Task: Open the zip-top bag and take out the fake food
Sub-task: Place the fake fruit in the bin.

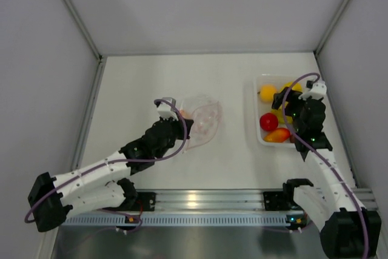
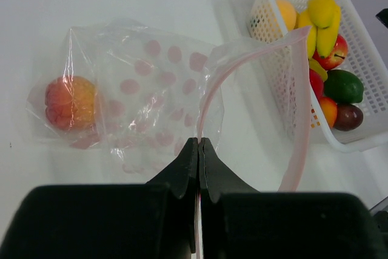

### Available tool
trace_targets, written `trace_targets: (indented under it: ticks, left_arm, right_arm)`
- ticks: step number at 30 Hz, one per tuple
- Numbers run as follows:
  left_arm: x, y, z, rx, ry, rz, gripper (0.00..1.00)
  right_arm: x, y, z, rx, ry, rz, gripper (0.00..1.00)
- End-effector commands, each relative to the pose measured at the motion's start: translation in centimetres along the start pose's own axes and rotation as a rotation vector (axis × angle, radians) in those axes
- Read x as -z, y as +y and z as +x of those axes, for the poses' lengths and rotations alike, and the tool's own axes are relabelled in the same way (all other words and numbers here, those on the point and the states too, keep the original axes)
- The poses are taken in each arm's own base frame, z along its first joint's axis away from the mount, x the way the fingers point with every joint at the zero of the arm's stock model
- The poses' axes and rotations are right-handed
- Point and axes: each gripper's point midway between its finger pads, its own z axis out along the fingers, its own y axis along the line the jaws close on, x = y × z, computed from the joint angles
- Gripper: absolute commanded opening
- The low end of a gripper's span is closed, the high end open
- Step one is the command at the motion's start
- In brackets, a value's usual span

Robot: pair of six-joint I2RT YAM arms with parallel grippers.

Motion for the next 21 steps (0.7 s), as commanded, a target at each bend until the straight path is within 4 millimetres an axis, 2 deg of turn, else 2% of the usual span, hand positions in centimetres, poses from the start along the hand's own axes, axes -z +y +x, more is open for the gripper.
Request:
trace_targets:
  ticks: [1,4,7,8,9,10,11,13,16,17,19,20,21]
  left_arm:
    - [0.2,-1.6,-2.1,0.003,-0.025,0.036,0.0]
    - [0.1,-1.6,-2.2,0.001,-0.021,0.032,0.0]
    - [0.0,-2.2,-2.4,0.004,-0.018,0.052,0.0]
    - [-0.1,-2.5,-2.2,-0.002,-0.004,0.064,0.0]
    - [-0.1,-2.9,-2.4,-0.003,-0.005,0.075,0.0]
    - [-0.2,-3.1,-2.5,-0.004,-0.002,0.082,0.0]
    - [-0.3,-3.3,-2.4,-0.009,0.003,0.083,0.0]
    - [-0.5,-3.7,-2.8,-0.008,0.0,0.091,0.0]
    - [-0.7,-4.0,-3.2,-0.006,-0.004,0.087,0.0]
    - [-0.9,-4.0,-3.2,-0.003,-0.002,0.082,0.0]
    - [-1.1,-4.4,-3.6,0.019,-0.012,0.079,0.0]
    - [-1.4,-4.5,-3.5,0.024,-0.006,0.076,0.0]
    - [-1.4,-4.8,-3.9,0.044,-0.013,0.076,0.0]
  right_arm:
    - [1.7,0.1,-4.2,-0.036,-0.059,0.033,0.99]
    - [2.4,1.0,-4.1,-0.035,0.032,0.006,0.99]
    - [3.1,3.2,-3.4,-0.045,0.127,-0.102,0.99]
    - [3.8,5.3,-2.8,-0.059,0.168,-0.224,0.99]
    - [4.3,6.5,-1.8,-0.07,0.192,-0.302,0.99]
    - [5.0,8.3,-3.6,-0.091,0.111,-0.401,0.99]
    - [6.0,10.1,-3.4,-0.171,0.139,-0.499,0.99]
    - [6.7,11.4,-3.0,-0.23,0.181,-0.57,0.97]
    - [7.6,13.5,-2.9,-0.302,0.233,-0.605,0.8]
    - [8.0,14.3,-2.2,-0.313,0.269,-0.586,0.76]
    - [9.1,15.6,-2.9,-0.298,0.253,-0.588,0.68]
    - [9.9,16.6,-2.3,-0.293,0.278,-0.582,0.62]
    - [10.8,17.5,-3.0,-0.286,0.271,-0.605,0.58]
